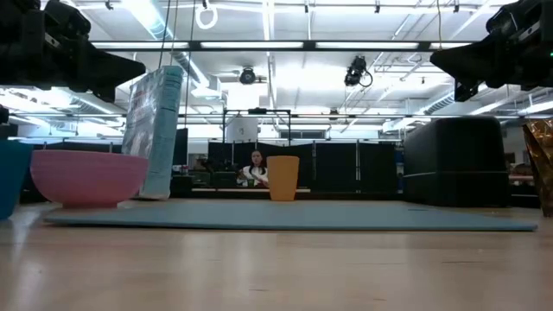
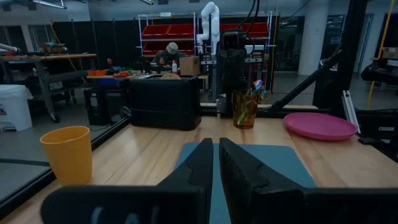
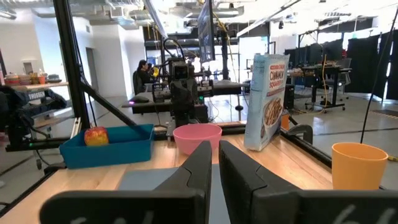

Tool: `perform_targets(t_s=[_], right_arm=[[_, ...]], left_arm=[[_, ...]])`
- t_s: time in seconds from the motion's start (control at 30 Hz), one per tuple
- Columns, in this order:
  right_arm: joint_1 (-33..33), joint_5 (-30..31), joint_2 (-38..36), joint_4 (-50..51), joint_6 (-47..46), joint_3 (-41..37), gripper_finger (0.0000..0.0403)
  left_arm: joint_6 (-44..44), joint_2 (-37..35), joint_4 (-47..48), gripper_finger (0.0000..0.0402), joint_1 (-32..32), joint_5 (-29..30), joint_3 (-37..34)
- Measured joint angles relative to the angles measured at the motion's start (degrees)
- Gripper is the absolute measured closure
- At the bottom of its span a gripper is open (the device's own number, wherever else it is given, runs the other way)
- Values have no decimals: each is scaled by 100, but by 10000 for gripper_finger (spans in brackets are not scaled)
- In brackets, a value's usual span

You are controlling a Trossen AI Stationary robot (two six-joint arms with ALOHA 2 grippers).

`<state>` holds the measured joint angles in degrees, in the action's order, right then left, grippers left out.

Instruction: Arrange a breakfast setting

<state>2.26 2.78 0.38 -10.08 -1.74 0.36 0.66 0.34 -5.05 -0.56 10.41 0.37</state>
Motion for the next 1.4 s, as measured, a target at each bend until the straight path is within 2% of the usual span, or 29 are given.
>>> perform_targets(t_s=[0.2, 0.27, 0.4, 0.47, 0.53, 0.73, 0.83, 0.93, 1.07, 1.13, 1.23, 1.3, 1.4], right_arm=[[0, -67, -2, -355, -733, -1, 364], [0, -58, -2, -362, -752, 0, 364], [0, 392, 60, -726, -775, 0, 364], [-4, 344, 160, -951, -722, 29, 364], [-45, 250, 349, -952, -517, 191, 364], [-216, 648, 1471, -910, -191, 909, 364], [-296, 748, 2139, -917, -111, 1287, 357], [-357, 755, 2774, -905, 85, 1632, 334], [-477, 752, 3480, -848, 279, 2091, 288], [-570, 721, 3727, -530, 329, 2423, 260], [-715, 713, 4005, 260, 332, 3004, 221], [-815, 713, 4159, 865, 310, 3340, 196], [-976, 715, 4333, 1510, 291, 3708, 162]], left_arm=[[0, 2, -33, 367, 0, 2, -1], [0, 1, -206, 367, 0, 2, 0], [-64, 0, -516, 367, 0, 0, 1], [-176, 2, -590, 367, 0, -23, 1], [-381, 0, -578, 367, 0, -79, 1], [-673, 64, -1043, 367, -9, -89, 1], [-769, 476, -1501, 367, -35, -125, 1], [-794, 1178, -2163, 367, -207, -121, 21], [-782, 2329, -2122, 366, -588, 196, 564], [-728, 2840, -1728, 358, -781, 364, 1022], [-851, 3520, -486, 325, -1039, 807, 1862], [-1257, 3869, 556, 295, -1157, 1134, 2489], [-2278, 4391, 2259, 243, -1243, 1204, 3355]])
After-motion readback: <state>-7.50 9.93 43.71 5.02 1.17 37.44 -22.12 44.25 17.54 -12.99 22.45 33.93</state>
